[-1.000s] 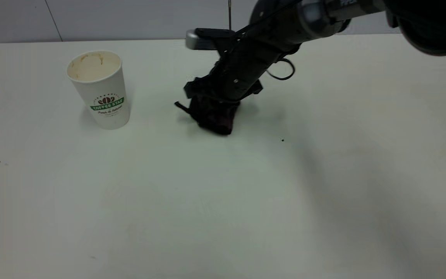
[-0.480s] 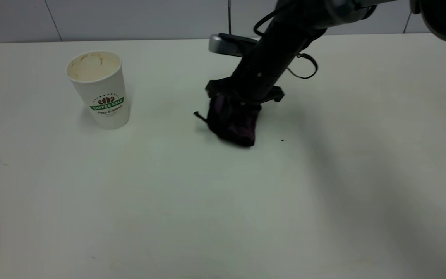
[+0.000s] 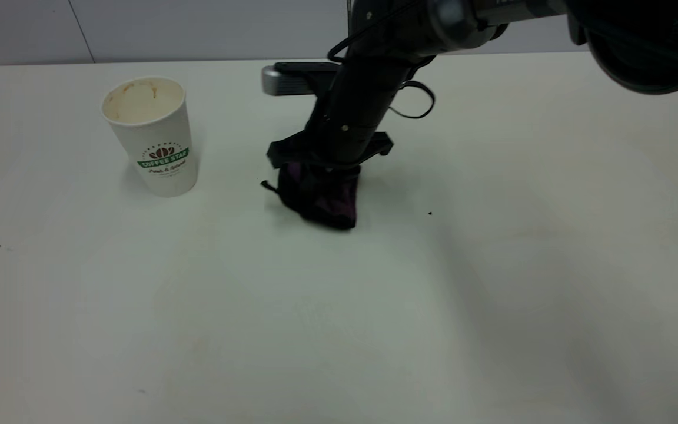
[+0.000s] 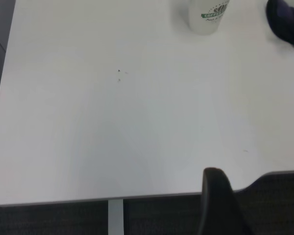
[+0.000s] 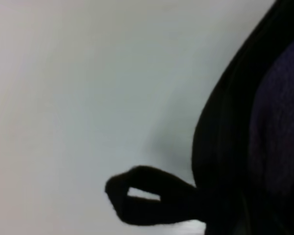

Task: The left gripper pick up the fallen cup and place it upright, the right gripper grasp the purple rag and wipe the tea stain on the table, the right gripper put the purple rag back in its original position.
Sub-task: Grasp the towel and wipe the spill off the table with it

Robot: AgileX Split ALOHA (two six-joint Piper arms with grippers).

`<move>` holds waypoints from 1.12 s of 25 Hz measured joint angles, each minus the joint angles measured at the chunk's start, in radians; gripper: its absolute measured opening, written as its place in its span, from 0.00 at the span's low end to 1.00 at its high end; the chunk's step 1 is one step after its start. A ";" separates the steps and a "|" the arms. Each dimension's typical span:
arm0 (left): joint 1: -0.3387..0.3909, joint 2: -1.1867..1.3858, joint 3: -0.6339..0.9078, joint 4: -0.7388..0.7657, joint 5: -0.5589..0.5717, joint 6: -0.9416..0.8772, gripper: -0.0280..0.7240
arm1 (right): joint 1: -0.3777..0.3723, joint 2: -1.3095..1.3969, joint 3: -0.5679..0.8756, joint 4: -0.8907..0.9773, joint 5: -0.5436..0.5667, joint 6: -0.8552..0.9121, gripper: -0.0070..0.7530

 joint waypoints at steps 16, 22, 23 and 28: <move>0.000 0.000 0.000 0.000 0.000 0.000 0.61 | -0.446 -0.017 -0.011 -0.176 0.232 0.107 0.16; 0.000 0.000 0.000 0.000 0.000 0.000 0.61 | -0.510 -0.039 -0.006 -0.234 0.307 0.084 0.52; 0.000 0.000 0.000 0.000 0.000 0.000 0.61 | -0.511 -0.050 -0.003 -0.258 0.321 0.072 0.64; 0.000 0.000 0.000 0.000 0.000 0.000 0.61 | -0.512 -0.156 -0.001 -0.313 0.440 0.045 0.95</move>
